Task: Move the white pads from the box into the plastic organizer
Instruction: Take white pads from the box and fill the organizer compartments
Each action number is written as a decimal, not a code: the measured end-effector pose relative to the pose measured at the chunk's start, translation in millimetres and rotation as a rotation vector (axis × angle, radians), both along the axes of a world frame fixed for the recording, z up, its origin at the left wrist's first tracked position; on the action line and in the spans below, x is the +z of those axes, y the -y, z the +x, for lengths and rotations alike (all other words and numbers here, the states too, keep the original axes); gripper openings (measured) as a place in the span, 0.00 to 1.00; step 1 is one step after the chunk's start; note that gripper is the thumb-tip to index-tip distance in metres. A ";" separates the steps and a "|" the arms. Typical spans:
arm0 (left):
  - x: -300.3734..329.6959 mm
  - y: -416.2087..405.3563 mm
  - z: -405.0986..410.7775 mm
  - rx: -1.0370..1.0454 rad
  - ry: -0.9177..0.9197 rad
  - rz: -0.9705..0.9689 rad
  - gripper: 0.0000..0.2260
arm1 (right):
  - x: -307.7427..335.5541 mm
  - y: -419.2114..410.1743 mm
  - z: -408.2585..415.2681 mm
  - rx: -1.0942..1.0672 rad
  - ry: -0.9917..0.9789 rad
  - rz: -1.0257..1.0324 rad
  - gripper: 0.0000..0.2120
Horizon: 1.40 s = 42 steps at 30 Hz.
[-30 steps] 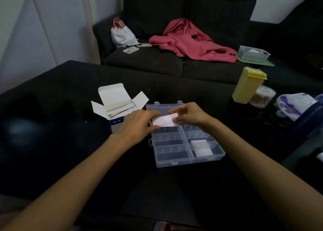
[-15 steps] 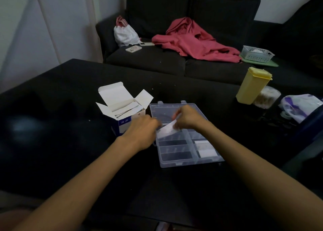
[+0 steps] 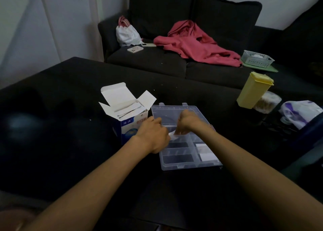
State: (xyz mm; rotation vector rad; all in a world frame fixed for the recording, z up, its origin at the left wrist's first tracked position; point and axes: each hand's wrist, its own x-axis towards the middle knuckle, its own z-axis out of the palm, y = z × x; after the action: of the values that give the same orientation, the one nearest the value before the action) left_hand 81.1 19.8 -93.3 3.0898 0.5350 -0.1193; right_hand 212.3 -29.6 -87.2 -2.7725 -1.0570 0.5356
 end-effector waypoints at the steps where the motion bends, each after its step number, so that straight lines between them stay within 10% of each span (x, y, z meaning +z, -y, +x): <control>1: 0.1 0.0 0.5 0.001 -0.005 -0.010 0.20 | -0.2 0.0 0.2 0.027 0.013 -0.008 0.14; 12: 3.4 -5.4 -3.7 0.033 0.034 -0.149 0.16 | 28.2 31.3 13.3 0.553 0.164 -0.202 0.14; 42: -6.8 11.5 -27.8 0.039 0.152 -0.367 0.15 | -1.6 54.4 1.3 0.368 0.042 -0.067 0.16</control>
State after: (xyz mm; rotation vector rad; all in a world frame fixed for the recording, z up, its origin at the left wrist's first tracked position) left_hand 53.3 8.3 -100.2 2.7032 0.5026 0.0163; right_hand 213.7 -83.9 -88.7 -2.6639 -1.6007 0.5626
